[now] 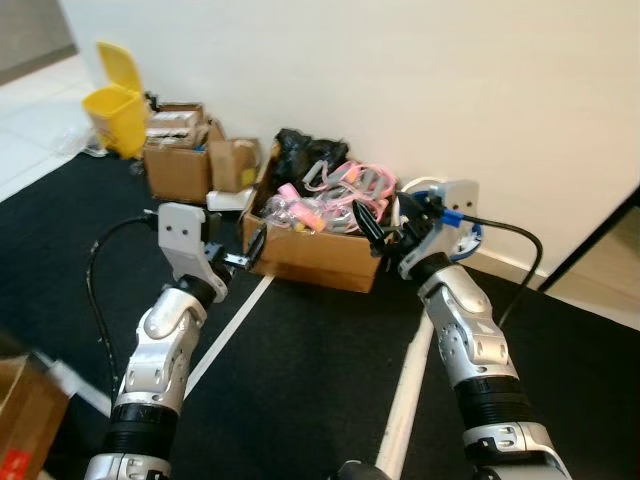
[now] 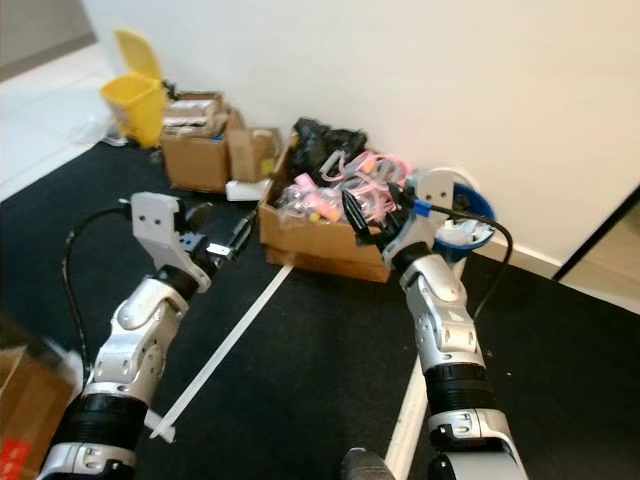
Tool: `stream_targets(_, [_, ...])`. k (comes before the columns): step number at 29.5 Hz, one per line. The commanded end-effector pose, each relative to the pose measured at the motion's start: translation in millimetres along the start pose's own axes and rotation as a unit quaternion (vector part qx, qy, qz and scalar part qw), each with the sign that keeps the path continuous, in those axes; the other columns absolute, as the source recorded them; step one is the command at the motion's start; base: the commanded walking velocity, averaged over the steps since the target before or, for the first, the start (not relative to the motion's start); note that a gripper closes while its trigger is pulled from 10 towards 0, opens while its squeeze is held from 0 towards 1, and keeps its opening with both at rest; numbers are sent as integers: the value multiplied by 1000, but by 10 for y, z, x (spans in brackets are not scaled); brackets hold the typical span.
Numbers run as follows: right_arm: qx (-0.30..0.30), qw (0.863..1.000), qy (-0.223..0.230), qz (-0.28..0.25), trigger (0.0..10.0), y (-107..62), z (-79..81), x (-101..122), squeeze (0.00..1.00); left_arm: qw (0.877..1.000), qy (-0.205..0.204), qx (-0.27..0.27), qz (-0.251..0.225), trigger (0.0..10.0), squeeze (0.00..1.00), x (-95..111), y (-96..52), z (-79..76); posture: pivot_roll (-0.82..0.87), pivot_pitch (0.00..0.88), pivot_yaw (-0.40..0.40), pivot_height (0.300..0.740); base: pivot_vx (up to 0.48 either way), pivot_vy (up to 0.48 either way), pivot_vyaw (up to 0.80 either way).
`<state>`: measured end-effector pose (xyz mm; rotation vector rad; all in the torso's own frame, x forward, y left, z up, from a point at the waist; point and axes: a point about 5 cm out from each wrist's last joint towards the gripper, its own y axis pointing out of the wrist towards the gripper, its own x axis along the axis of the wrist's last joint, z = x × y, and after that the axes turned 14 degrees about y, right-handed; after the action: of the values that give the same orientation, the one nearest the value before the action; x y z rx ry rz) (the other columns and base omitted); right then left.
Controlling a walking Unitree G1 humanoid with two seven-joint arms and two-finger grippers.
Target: Picking trash to rubbish bin
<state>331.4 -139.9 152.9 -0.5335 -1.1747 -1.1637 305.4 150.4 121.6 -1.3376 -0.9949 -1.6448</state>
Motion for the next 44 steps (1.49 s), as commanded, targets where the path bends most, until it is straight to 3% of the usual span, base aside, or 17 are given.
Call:
stream_targets(1, [7,1000,-5,4,10000,1,4,-15,0,1000,-6,-4,4,10000,0,-19,3,-13,28,0,-14,740,0,0,-800])
stream_targets(19, [18,1000,0,11,10000,0,7,-38,0,1000,-8,-10,5,10000,0,-26,1,-11,26,0,-12,740,0,0,-800])
stream_targets(38, [21,1000,-6,14,10000,7,1,-42,0,1000,-5,-22,-1,10000,0,-14,7,-25,24,0,-12,740,245,0,0])
stream_targets(44, [23,1000,-1,20,10000,11,1,-50,0,1000,-6,-23,-1,10000,0,-10,11,-27,22,0,-11,740,303,0,-748])
